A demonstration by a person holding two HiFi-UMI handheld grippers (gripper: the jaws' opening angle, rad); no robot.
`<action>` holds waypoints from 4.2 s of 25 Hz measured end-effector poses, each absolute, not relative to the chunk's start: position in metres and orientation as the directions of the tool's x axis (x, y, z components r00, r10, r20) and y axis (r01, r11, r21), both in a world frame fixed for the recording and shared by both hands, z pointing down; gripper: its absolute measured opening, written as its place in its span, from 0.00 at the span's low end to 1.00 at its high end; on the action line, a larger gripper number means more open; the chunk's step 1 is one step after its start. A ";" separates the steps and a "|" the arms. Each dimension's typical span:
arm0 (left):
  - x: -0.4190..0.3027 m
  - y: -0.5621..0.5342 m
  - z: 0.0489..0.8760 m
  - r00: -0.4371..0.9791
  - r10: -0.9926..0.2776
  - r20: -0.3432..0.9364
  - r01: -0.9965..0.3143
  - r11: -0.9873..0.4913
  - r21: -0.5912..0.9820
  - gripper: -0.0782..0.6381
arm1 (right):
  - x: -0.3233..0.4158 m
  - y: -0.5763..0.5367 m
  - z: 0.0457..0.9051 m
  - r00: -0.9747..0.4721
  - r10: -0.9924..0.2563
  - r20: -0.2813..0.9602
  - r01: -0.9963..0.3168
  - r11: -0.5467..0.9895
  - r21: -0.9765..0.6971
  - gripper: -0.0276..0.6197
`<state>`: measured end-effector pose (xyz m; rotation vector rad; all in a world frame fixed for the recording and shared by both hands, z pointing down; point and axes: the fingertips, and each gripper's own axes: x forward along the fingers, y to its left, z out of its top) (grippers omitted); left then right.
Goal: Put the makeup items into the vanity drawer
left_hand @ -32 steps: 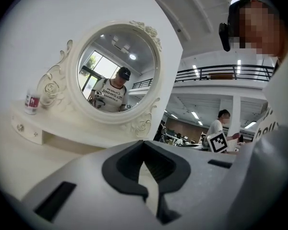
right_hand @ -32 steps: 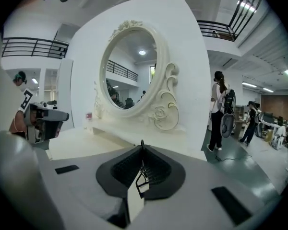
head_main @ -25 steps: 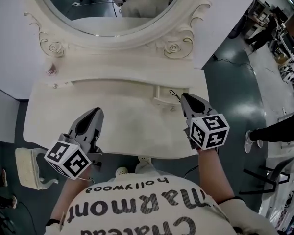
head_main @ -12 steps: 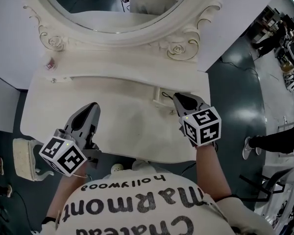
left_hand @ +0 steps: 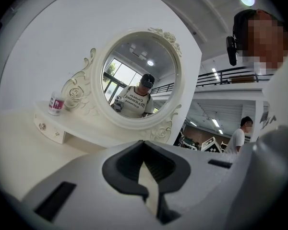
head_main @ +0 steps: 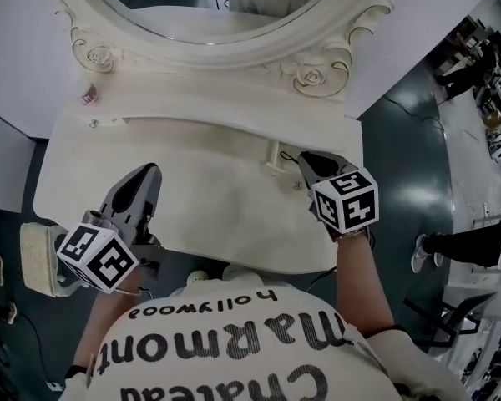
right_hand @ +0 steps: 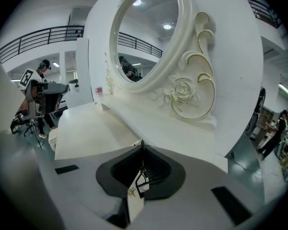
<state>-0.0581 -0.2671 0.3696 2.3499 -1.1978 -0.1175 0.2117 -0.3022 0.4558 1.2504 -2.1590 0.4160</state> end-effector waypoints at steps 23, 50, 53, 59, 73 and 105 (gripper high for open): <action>-0.076 -0.265 0.368 0.576 -0.805 0.143 -0.755 -0.456 0.472 0.12 | 0.214 -0.308 0.485 -0.345 -0.507 0.790 -0.823 0.568 0.005 0.09; -0.084 -0.272 0.375 0.560 -0.816 0.147 -0.757 -0.431 0.491 0.12 | 0.212 -0.314 0.504 -0.327 -0.443 0.835 -0.824 0.566 -0.022 0.09; -0.087 -0.271 0.374 0.554 -0.819 0.148 -0.761 -0.426 0.489 0.12 | 0.212 -0.315 0.506 -0.316 -0.445 0.838 -0.829 0.558 -0.016 0.09; -0.092 -0.269 0.374 0.548 -0.823 0.146 -0.764 -0.423 0.487 0.12 | 0.213 -0.315 0.507 -0.313 -0.448 0.837 -0.837 0.547 -0.020 0.10; -0.095 -0.268 0.371 0.542 -0.830 0.132 -0.763 -0.420 0.492 0.12 | 0.211 -0.308 0.509 -0.309 -0.431 0.848 -0.826 0.564 -0.014 0.10; -0.095 -0.273 0.368 0.551 -0.824 0.132 -0.757 -0.427 0.494 0.12 | 0.212 -0.315 0.499 -0.325 -0.459 0.827 -0.841 0.540 -0.031 0.14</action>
